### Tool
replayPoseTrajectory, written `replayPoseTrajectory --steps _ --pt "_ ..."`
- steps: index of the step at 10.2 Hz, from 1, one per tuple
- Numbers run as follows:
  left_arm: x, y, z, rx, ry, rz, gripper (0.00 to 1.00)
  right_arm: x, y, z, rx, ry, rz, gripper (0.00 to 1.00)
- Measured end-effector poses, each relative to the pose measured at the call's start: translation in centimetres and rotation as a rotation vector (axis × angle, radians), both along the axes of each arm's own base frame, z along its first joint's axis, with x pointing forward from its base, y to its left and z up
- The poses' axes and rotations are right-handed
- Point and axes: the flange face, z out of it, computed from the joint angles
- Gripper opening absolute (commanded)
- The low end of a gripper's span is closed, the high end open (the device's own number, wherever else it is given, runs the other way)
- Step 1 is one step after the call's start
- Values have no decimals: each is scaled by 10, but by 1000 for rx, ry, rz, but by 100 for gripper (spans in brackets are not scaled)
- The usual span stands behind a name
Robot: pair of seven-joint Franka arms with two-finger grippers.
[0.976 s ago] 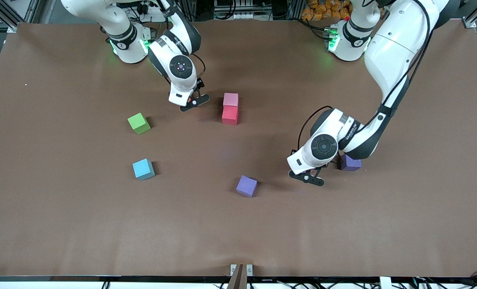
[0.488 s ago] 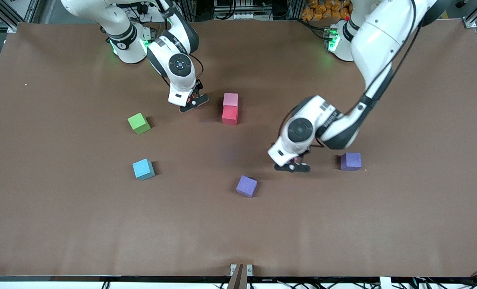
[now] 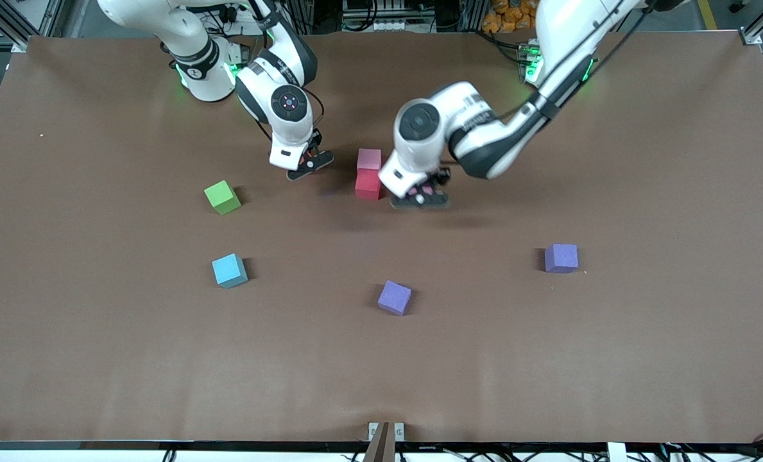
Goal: Arrange blocks into number 1
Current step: 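Place the pink cube beside pale pink with the left gripper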
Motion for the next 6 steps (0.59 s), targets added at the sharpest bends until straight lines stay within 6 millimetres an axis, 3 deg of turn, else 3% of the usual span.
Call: replayPoseTrajectory --steps 2,3,6 --pt "-51 -33 14 -12 23 -29 0 0 0 2 2 -3 1 6" --pt "-73 -48 17 -21 29 -60 0 1 -1 2 2 -4 -1 0" --pt "-127 -83 13 -44 88 -126 0 19 -13 13 14 -16 -32 0"
